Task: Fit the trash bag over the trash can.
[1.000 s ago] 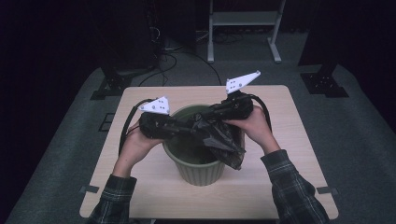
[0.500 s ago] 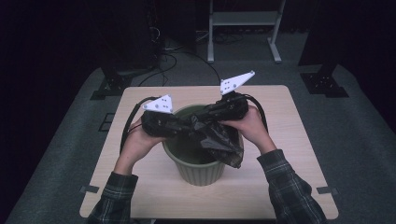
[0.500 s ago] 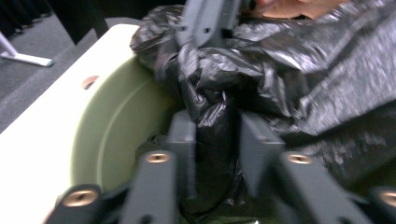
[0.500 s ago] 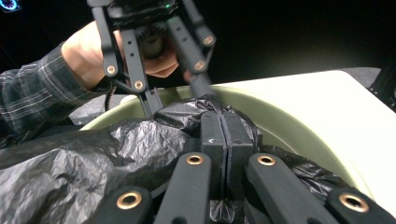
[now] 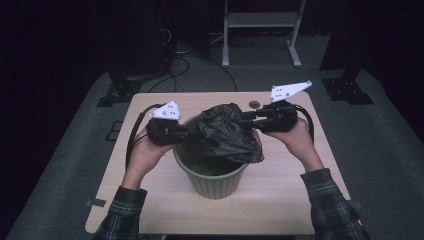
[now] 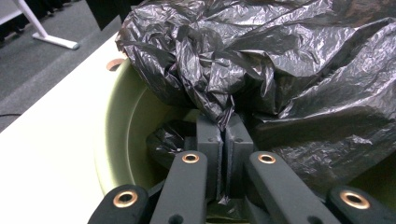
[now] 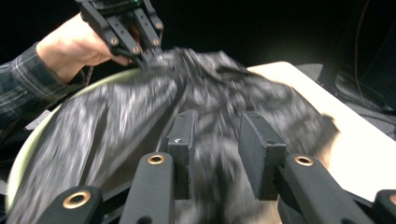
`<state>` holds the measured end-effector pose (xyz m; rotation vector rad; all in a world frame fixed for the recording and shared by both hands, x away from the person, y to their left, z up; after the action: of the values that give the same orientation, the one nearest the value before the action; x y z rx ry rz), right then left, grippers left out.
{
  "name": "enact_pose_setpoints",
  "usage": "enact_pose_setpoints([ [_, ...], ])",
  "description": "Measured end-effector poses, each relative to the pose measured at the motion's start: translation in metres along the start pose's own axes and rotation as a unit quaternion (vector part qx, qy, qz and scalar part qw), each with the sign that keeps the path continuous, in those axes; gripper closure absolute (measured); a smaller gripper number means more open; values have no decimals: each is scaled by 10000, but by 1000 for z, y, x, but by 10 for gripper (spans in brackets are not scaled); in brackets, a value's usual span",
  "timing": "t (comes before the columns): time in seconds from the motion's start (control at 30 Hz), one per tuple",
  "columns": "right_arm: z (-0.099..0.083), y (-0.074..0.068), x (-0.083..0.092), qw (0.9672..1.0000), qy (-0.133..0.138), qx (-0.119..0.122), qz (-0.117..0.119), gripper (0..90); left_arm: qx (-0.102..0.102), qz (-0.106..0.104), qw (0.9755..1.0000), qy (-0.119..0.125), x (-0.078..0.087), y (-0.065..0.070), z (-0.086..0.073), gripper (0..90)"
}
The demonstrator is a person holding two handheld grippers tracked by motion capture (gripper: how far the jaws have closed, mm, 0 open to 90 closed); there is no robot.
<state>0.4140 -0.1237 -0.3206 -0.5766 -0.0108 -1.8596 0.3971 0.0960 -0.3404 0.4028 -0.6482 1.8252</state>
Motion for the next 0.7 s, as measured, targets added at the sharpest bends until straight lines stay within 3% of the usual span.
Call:
enact_pose_setpoints([
  [0.23,-24,1,29,9998,96,-195,-24,634,19,26,10000,49,3,0,-2,873],
  [0.33,-33,2,30,9996,73,-291,-10,617,18,19,10000,46,4,1,-2,872],
  [0.53,-36,-4,33,9996,141,-239,107,599,49,28,10000,31,3,0,-5,872],
  [0.7,-37,-17,27,9989,90,-163,430,546,37,29,10000,39,2,1,-4,871],
])
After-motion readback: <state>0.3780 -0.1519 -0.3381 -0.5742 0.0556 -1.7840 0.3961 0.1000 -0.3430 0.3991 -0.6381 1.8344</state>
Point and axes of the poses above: each handheld gripper's, and its own axes: x roughly backward along the jaws, z roughly out of its top, y roughly to its right, the point moved 8 cm from there along -x, roughly forward along the jaws, and after that the axes turned 12 degrees about -x, right-handed, at the moved point
